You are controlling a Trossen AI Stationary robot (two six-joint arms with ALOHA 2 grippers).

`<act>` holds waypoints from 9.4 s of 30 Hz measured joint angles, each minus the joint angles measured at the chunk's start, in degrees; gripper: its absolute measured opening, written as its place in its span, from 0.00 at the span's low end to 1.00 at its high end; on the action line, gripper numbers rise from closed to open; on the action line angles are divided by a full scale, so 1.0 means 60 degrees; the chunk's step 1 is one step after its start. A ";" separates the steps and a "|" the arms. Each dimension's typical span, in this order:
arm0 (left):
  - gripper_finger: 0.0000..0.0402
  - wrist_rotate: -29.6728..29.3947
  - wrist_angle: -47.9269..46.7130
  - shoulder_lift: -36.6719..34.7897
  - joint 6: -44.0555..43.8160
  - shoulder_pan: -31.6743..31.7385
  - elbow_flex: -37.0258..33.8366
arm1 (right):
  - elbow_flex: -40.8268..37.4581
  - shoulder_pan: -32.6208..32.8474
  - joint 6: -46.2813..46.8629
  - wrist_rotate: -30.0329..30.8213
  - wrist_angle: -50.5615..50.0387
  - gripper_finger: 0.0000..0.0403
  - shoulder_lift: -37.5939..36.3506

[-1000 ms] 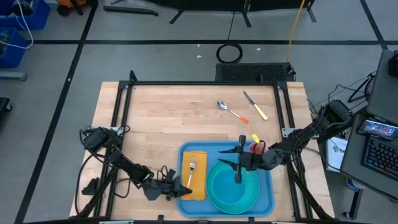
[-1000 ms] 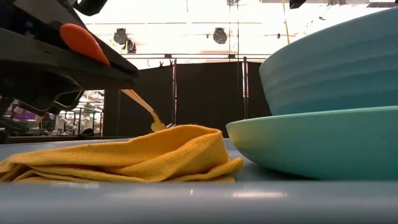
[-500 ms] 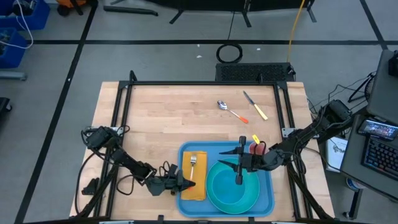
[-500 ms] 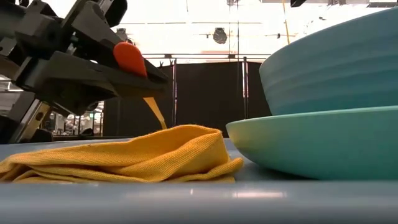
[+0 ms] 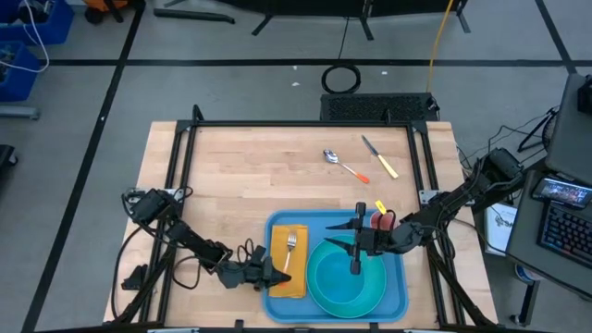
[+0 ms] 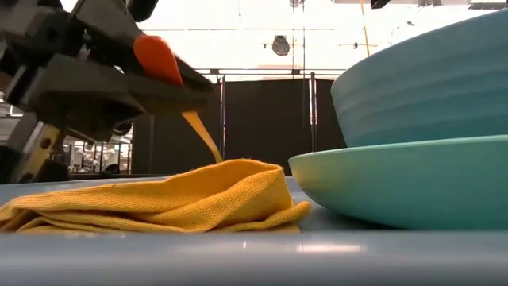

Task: Set up tray
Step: Put the orange fork on the orange napkin

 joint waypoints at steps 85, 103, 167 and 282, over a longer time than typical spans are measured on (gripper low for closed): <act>0.99 0.1181 0.0044 -0.0069 0.1253 0.0124 0.0044 | 0.0000 -0.0004 0.0809 0.0004 -0.0072 0.28 0.0000; 0.99 0.3954 -0.3598 -0.1639 0.0335 0.0664 0.0026 | 0.0000 -0.0004 0.0997 0.0004 -0.0087 0.28 -0.0004; 0.99 -0.2135 -0.4389 -0.4626 1.1964 -0.1962 0.0033 | 0.6323 -0.4985 0.5791 -1.0684 -1.1384 0.28 0.4085; 0.99 -0.2261 -0.5297 -0.4623 1.2112 -0.1933 0.0029 | 0.8113 -0.5641 0.6668 -1.1204 -1.3209 0.40 0.6448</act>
